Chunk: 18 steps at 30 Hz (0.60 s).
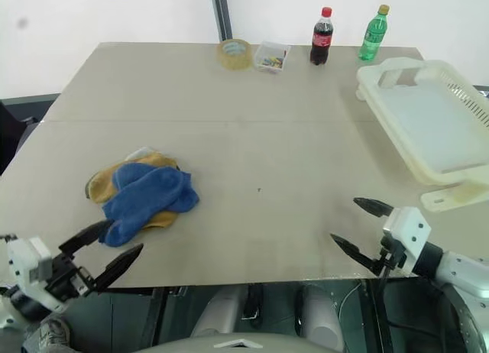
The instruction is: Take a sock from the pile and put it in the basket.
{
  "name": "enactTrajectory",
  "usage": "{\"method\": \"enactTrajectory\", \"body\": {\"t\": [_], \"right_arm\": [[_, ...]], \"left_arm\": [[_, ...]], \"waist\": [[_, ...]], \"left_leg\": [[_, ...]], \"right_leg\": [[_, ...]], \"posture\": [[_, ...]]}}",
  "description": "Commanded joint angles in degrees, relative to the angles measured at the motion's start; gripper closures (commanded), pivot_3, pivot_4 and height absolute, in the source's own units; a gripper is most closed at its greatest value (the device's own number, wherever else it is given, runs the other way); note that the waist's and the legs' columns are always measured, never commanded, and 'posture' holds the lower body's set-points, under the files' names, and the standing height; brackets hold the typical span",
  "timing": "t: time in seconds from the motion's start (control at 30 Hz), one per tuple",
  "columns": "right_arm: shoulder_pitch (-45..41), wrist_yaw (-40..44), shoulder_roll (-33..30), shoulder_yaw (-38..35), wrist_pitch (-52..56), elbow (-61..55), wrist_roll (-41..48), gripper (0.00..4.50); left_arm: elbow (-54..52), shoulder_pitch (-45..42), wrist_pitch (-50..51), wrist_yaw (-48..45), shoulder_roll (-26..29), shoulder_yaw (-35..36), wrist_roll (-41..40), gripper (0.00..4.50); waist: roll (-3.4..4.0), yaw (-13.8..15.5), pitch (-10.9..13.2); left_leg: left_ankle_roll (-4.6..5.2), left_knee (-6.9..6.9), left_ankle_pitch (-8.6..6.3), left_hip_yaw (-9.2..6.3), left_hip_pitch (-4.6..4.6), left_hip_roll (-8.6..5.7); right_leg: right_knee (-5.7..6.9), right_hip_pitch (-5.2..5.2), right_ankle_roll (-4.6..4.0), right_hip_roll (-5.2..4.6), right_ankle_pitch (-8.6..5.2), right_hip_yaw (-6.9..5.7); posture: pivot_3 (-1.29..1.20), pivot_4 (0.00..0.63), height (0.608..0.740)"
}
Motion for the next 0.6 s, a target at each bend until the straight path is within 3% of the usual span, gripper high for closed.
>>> {"method": "enactTrajectory", "body": {"t": [0.03,0.2,0.4,0.6], "right_arm": [[-6.0,-1.7,-0.5,5.5,1.0,-4.7,-2.3,0.00],[-15.1,-3.6,1.4,11.7,2.6,-3.4,-3.8,0.00],[-17.2,-4.0,2.3,14.4,1.2,-1.9,-6.0,0.00],[-17.1,-4.1,2.5,14.8,0.4,-1.0,-6.9,0.00]], "left_arm": [[-8.3,-5.1,10.4,13.1,2.1,-3.3,3.2,0.04],[-11.5,-18.8,27.9,27.8,5.9,-10.6,7.8,0.04],[-11.1,-31.5,39.3,40.6,1.9,-20.3,13.8,0.04],[-10.2,-34.4,42.7,44.6,-1.9,-25.9,17.4,1.91]], "waist": [[0.01,0.2,0.0],[0.02,0.8,0.0],[0.00,1.9,0.0],[0.01,1.7,0.0]], "left_leg": [[-0.01,0.03,0.01,0.01,0.00,0.00],[-0.23,0.39,0.15,0.00,-0.02,0.00],[-0.24,0.71,0.15,0.00,-0.04,-0.04],[-0.25,0.85,0.16,0.01,-0.04,-0.01]], "right_leg": [[0.03,0.00,0.00,0.00,0.01,-0.01],[0.42,-0.01,0.00,0.01,0.01,-0.07],[0.61,0.06,-0.05,0.01,0.14,-0.07],[0.68,0.07,-0.06,0.05,0.21,-0.06]], "posture": [[0.00,0.150,0.740],[0.00,0.150,0.740],[0.00,0.150,0.740],[0.00,0.150,0.740]]}}
